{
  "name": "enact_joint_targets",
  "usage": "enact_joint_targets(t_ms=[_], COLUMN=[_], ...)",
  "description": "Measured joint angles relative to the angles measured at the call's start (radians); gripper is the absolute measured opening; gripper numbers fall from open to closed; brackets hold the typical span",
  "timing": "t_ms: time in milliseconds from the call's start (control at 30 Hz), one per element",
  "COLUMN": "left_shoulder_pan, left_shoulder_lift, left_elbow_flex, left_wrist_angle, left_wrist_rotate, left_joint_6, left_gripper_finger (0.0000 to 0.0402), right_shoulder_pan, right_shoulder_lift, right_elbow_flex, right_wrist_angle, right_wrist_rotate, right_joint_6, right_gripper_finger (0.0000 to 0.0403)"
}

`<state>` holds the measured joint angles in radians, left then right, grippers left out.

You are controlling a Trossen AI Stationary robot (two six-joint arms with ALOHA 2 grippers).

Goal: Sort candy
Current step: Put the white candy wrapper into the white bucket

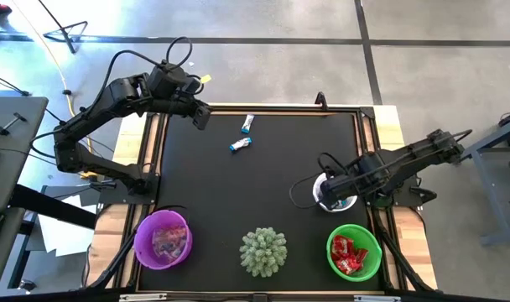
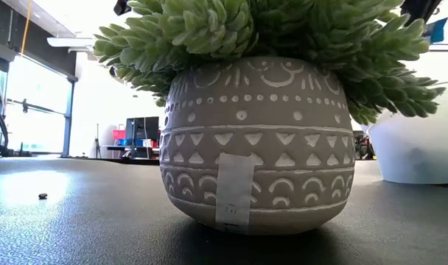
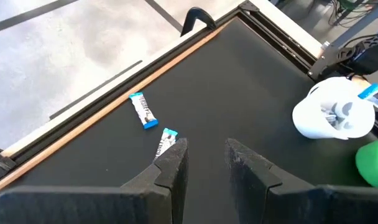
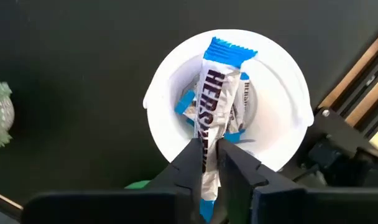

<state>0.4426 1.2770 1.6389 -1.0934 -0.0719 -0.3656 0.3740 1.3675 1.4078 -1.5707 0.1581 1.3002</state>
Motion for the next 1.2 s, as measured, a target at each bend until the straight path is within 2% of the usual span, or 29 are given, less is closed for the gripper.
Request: enact_joint_targets(t_ms=[200, 367, 533, 733, 867, 1000, 1200], left_shoulder_pan=[-0.018, -0.041, -0.047, -0.047, -0.037, -0.030, -0.029], left_shoulder_lift=[0.000, 0.000, 0.000, 0.000, 0.000, 0.000, 0.000], left_elbow_flex=[0.000, 0.000, 0.000, 0.000, 0.000, 0.000, 0.000], left_wrist_angle=[-0.001, -0.001, -0.002, -0.006, -0.006, -0.007, -0.009], left_wrist_rotate=[0.000, 0.000, -0.001, -0.003, -0.010, -0.062, -0.132], left_joint_6=[-0.001, 0.000, 0.007, 0.086, 0.144, 0.202, 0.353], left_gripper_finger=[0.0090, 0.0090, 0.0090, 0.0090, 0.0090, 0.0090, 0.0090], right_shoulder_pan=[0.000, 0.000, -0.012, -0.090, -0.176, -0.286, -0.442], right_shoulder_lift=[-0.004, -0.004, -0.004, -0.004, -0.004, 0.030, 0.164], right_elbow_flex=[0.000, 0.000, 0.000, 0.000, 0.000, 0.001, 0.001], right_wrist_angle=[0.000, 0.000, 0.041, 0.143, 0.268, 0.457, 0.807], right_wrist_rotate=[-0.013, -0.029, 0.001, 0.052, 0.129, 0.129, 0.111], right_joint_6=[-0.062, -0.042, -0.017, -0.068, -0.121, -0.249, -0.400], right_gripper_finger=[0.0096, 0.0129, 0.0135, 0.0133, 0.0133, 0.0133, 0.0133])
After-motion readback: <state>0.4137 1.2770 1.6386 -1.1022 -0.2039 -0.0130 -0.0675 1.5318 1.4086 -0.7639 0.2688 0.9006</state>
